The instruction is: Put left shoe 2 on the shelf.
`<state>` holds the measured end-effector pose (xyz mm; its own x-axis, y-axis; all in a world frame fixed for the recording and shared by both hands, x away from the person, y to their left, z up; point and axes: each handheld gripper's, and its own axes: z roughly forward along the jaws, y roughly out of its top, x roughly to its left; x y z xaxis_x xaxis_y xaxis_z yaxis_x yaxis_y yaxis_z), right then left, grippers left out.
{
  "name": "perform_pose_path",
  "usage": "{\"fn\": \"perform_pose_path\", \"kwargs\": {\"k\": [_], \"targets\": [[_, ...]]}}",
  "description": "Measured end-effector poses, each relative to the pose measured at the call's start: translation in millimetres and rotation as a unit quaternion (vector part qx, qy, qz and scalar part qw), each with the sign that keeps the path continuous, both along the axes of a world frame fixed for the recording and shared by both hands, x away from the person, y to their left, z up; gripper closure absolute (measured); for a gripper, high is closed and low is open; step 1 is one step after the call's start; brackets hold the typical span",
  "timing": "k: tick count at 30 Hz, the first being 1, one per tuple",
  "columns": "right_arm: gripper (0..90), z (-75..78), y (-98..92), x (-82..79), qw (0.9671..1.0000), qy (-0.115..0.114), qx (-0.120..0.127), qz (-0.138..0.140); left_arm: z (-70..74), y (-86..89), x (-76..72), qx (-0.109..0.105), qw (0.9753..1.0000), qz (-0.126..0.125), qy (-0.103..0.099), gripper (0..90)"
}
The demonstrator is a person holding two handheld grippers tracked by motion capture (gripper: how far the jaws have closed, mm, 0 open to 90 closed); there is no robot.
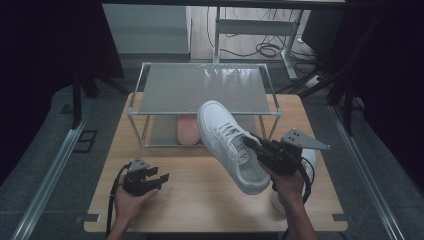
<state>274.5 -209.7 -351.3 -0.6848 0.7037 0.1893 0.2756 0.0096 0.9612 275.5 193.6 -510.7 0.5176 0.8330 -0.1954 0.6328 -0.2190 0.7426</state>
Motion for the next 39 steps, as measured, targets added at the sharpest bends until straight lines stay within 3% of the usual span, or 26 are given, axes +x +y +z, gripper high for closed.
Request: {"fn": "perform_pose_path", "kwargs": {"k": [20,39], "targets": [[81.4,23.5,9.8,34.9,0.9996,-0.012,0.013,-0.023,-2.4,-0.3,1.0,0.001,1.0000,-0.003,0.002,45.8],[81.4,36.3,26.3,82.0,0.9987,-0.006,0.021,-0.045,-1.9,1.9,1.2,-0.004,1.0000,-0.001,0.001,45.8]]}}
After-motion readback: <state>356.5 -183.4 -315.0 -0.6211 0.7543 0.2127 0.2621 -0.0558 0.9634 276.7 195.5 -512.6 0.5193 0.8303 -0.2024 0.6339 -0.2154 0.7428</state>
